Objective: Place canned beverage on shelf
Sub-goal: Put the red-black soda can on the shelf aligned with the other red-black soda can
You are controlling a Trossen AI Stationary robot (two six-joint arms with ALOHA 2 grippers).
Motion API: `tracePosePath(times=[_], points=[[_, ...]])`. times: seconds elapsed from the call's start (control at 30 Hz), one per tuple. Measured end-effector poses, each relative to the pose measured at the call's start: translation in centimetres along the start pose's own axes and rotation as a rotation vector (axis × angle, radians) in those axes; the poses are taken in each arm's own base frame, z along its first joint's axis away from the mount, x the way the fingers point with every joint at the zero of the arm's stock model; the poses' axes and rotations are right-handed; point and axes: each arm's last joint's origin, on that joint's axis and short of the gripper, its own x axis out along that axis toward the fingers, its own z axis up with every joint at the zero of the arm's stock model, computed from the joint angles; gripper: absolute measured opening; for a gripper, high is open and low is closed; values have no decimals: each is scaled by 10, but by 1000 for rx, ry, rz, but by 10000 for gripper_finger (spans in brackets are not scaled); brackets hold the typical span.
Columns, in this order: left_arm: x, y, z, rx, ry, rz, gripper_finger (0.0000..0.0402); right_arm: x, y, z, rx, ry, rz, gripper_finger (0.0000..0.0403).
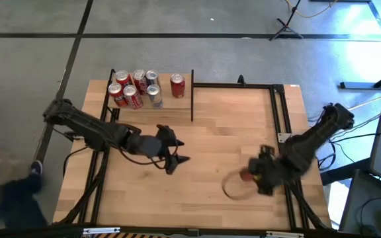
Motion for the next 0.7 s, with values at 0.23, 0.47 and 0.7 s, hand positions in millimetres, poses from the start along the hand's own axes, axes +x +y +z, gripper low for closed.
tracePosePath(times=[0.23,0.47,0.7], points=[[-13,28,-2,129,209,106,337,11,-56,71,-9,-100,29,269],[9,61,-18,271,324,108,337,43,-104,128,33,-169,91,269],[34,93,-29,216,264,85,337,75,-122,150,35,-136,95,269]])
